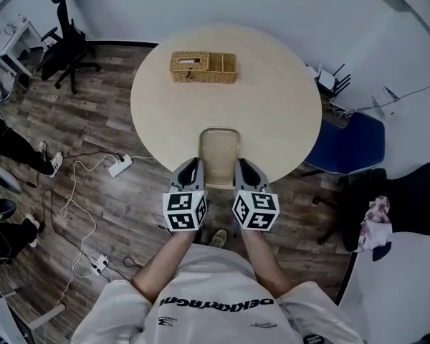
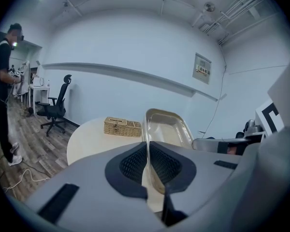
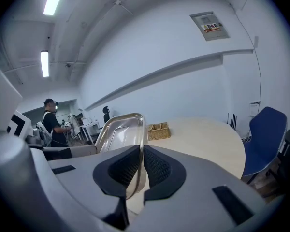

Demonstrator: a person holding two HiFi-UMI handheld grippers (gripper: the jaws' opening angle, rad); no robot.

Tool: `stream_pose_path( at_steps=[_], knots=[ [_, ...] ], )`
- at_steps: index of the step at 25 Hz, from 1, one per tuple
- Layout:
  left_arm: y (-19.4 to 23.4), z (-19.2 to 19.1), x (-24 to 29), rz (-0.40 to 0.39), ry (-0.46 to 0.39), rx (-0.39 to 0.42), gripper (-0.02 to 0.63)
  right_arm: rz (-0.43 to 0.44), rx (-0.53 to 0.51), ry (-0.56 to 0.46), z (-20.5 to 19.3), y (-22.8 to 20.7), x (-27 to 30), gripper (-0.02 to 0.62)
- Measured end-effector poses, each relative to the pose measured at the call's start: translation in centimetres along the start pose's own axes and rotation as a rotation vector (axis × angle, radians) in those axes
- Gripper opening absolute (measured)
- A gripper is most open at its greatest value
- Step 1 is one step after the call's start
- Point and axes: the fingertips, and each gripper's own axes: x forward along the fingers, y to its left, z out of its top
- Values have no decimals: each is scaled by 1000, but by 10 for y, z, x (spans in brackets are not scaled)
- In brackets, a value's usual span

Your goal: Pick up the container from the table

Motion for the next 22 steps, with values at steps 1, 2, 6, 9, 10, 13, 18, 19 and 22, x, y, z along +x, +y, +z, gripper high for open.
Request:
stream_pose_path(
  at_steps=[1,2,6,9,10,13,18,19,22],
  knots=[
    [-4,2,-5,-1,-8,4,32,5,-2,-6,2,1,-6,58],
    [-8,4,-10,-3,-14,10,33,8,-4,-12,3,1,-12,58],
    [-20,11,-25,-8,-36,30,33,17,-11,-37,9,4,-32,58],
    [-26,16,-35,-2,-56,38,33,27,-14,-55,14,6,-42,58],
    [-28,18,-37,-2,-63,40,32,28,-15,-60,16,6,-44,58],
    [-33,22,-49,3,-84,42,34,39,-25,-74,20,10,-53,58],
    [-42,22,-68,17,-119,35,33,58,-54,-100,23,15,-72,58],
    [-43,22,-71,18,-126,35,33,62,-63,-105,23,16,-76,58],
    [-50,22,-82,22,-148,44,34,71,-84,-119,23,18,-88,58]
  ],
)
